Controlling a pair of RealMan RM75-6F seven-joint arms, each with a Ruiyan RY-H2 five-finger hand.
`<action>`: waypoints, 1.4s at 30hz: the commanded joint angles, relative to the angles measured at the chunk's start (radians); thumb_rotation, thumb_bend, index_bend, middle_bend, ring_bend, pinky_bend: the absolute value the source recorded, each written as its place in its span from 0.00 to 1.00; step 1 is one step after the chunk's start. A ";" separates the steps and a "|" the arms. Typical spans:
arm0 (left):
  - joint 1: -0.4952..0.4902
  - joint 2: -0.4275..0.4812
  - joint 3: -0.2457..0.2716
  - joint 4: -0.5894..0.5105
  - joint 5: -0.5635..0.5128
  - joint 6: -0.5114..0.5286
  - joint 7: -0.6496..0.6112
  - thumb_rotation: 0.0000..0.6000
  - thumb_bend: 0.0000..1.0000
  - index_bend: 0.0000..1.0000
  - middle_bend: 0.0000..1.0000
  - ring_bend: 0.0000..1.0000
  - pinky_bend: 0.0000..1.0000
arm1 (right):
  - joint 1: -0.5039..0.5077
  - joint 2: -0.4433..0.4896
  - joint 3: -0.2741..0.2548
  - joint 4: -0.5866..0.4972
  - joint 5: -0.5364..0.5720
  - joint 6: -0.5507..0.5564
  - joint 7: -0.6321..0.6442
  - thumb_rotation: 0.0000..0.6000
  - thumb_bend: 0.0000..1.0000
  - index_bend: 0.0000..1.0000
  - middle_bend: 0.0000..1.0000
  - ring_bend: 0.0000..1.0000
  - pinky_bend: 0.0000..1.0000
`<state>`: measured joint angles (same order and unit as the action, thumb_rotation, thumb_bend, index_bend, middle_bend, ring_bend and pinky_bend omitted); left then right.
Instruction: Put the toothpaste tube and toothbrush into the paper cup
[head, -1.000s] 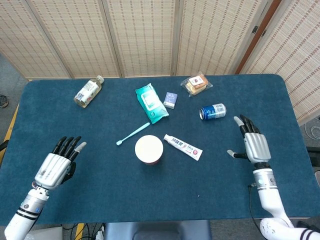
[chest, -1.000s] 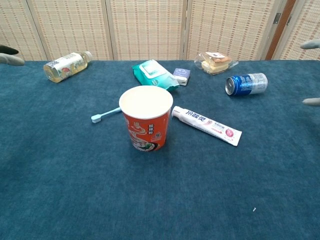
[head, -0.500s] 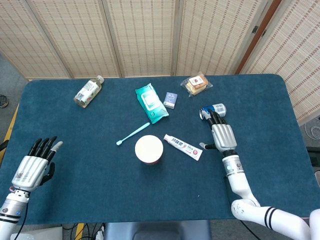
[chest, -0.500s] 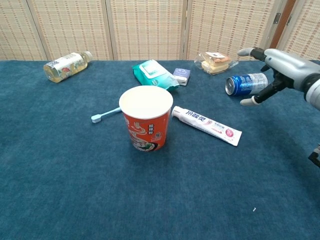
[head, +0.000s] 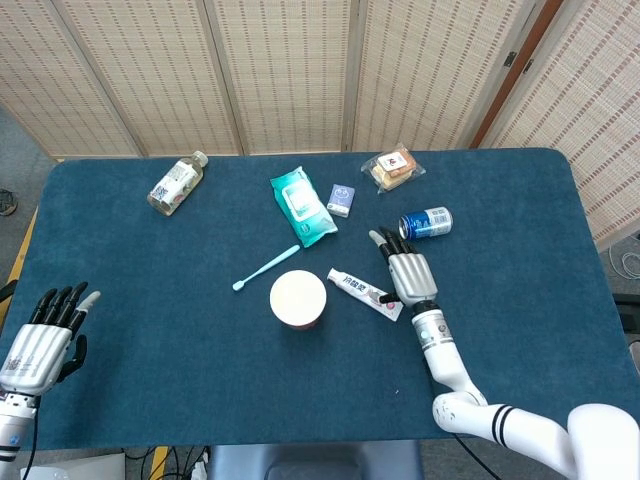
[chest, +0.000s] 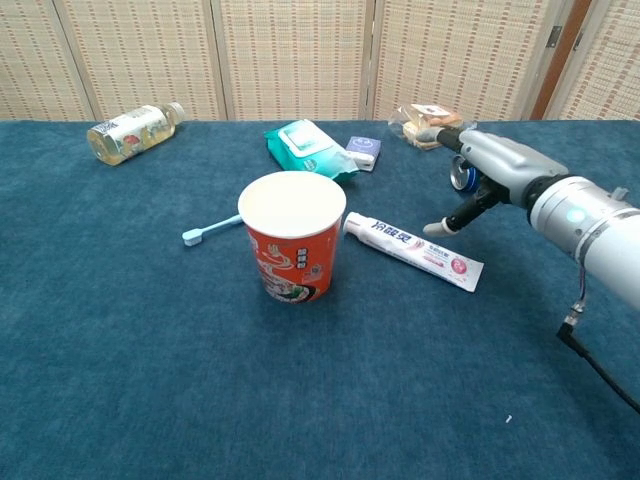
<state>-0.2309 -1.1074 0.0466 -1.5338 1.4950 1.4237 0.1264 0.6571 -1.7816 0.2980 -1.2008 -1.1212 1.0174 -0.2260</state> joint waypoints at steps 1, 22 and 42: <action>0.008 0.001 -0.001 0.002 0.002 0.004 -0.005 1.00 0.66 0.05 0.00 0.00 0.00 | 0.020 -0.032 -0.007 0.039 -0.002 -0.017 0.011 1.00 0.00 0.07 0.00 0.00 0.19; 0.044 0.002 -0.016 0.009 0.020 0.010 -0.024 1.00 0.66 0.06 0.00 0.00 0.00 | 0.069 -0.130 -0.045 0.191 -0.044 -0.054 0.020 1.00 0.00 0.07 0.00 0.00 0.17; 0.054 -0.010 -0.030 0.014 0.022 -0.007 -0.026 1.00 0.66 0.06 0.00 0.00 0.00 | 0.060 -0.117 -0.026 0.281 -0.009 -0.069 -0.003 1.00 0.00 0.07 0.00 0.00 0.17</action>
<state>-0.1772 -1.1175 0.0164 -1.5194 1.5173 1.4166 0.1003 0.7174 -1.8999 0.2693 -0.9245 -1.1337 0.9492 -0.2270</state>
